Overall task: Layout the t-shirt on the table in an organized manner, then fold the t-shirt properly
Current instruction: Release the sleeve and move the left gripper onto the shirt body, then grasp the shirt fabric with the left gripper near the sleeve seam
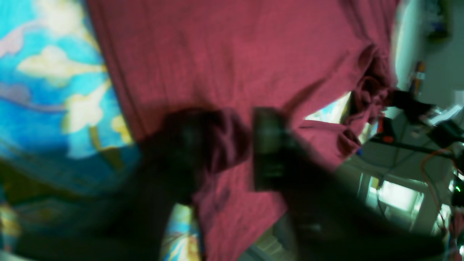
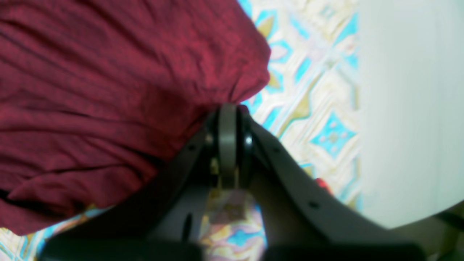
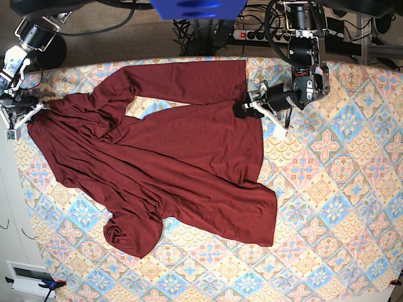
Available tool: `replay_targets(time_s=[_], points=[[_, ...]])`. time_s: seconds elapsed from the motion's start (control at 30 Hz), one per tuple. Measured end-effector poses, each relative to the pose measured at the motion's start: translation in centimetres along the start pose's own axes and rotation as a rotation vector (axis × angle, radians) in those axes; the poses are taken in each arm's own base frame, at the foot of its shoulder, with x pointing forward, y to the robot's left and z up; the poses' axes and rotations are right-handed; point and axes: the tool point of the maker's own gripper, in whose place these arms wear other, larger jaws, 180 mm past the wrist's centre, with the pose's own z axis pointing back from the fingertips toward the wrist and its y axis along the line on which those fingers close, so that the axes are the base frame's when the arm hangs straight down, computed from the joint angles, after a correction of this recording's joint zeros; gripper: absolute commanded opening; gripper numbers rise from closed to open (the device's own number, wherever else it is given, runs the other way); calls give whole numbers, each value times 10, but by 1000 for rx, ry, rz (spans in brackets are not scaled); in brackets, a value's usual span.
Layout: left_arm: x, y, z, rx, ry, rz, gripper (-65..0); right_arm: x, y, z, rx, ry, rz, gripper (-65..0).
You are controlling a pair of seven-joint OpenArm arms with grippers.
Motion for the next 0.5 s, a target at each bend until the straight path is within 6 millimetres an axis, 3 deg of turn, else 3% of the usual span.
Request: replay_targets(time_s=[0.17,0.5], points=[[22,29,16,56,-77,173,-650,13,1,3,-1,-39,6,-650],[63,80,62,187,-207,202,-650,10,0,3,-5,-27,12,-650]])
